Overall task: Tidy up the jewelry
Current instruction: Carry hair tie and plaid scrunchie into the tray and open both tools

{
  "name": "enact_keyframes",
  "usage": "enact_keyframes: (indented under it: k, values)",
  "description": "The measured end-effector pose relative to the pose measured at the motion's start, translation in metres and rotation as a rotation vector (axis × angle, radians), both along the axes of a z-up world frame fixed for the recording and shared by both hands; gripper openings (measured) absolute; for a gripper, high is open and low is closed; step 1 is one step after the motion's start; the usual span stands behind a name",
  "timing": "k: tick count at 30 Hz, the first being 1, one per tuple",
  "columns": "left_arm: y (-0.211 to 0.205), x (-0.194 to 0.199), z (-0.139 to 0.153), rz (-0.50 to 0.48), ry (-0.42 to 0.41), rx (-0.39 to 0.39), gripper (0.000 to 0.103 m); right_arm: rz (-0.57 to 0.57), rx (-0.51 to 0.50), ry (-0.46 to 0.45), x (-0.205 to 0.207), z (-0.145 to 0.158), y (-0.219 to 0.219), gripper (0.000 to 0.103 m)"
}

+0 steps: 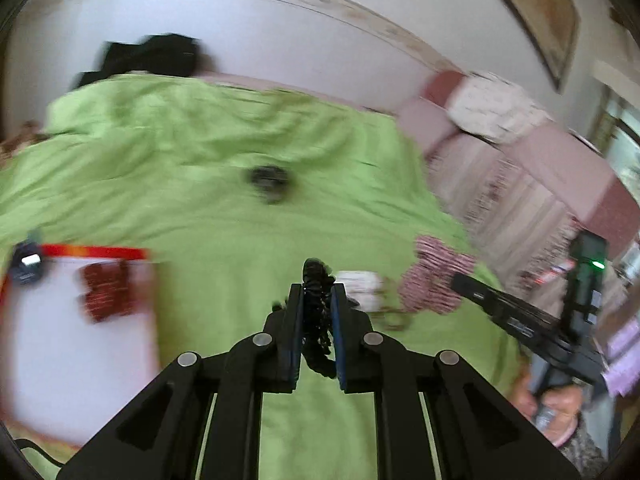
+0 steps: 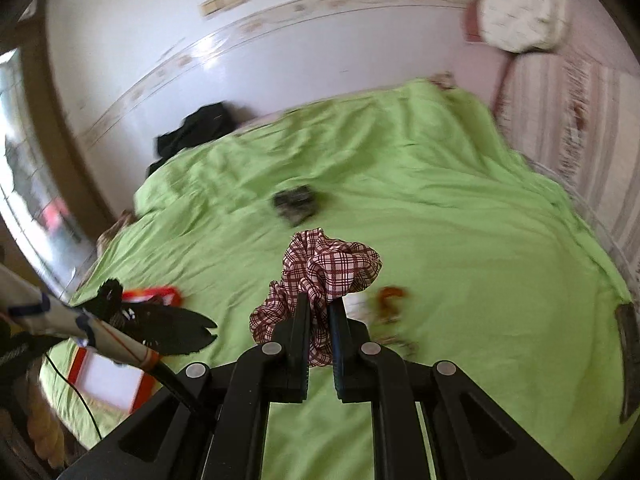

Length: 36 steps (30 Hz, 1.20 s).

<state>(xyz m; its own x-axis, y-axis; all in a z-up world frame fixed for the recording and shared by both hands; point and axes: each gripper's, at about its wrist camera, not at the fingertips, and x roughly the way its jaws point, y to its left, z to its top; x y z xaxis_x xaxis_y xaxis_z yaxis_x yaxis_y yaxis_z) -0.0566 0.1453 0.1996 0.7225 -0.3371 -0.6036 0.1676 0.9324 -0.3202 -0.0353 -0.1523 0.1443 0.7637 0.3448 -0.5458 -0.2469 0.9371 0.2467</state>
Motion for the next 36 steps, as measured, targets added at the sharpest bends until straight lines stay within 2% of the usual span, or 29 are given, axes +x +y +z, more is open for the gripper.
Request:
enact_keyframes:
  k: [2,9,11,14,17,21,25,30,34,36]
  values:
    - [0.035,-0.006,-0.005,0.072,0.02,-0.002,0.008,0.053,-0.019,0.007,-0.004,-0.002,0.031,0.01]
    - [0.158,-0.006,-0.031,0.328,0.037,-0.02,0.008,0.223,-0.106,0.044,-0.004,-0.012,0.151,0.01]
    - [0.186,-0.001,-0.04,0.369,0.043,-0.035,0.008,0.258,-0.118,0.059,-0.001,-0.016,0.181,0.01]
    - [0.209,0.003,-0.053,0.37,0.044,-0.072,0.008,0.286,-0.121,0.078,0.006,-0.021,0.215,0.01]
    - [0.201,0.001,-0.065,0.268,0.022,-0.083,0.008,0.259,-0.119,0.066,0.015,-0.02,0.221,0.01]
    - [0.169,0.004,-0.077,0.128,0.051,-0.094,0.008,0.209,-0.144,0.069,0.02,-0.025,0.206,0.01]
    - [0.162,0.006,-0.084,0.1,0.069,-0.137,0.008,0.193,-0.138,0.104,0.021,-0.037,0.192,0.01]
    - [0.184,0.006,-0.088,0.162,0.076,-0.207,0.008,0.232,-0.095,0.137,0.019,-0.046,0.187,0.01]
    - [0.213,0.008,-0.086,0.262,0.07,-0.209,0.008,0.292,-0.077,0.14,0.018,-0.045,0.203,0.01]
    - [0.232,0.009,-0.087,0.345,0.068,-0.174,0.008,0.331,-0.079,0.143,0.02,-0.046,0.222,0.01]
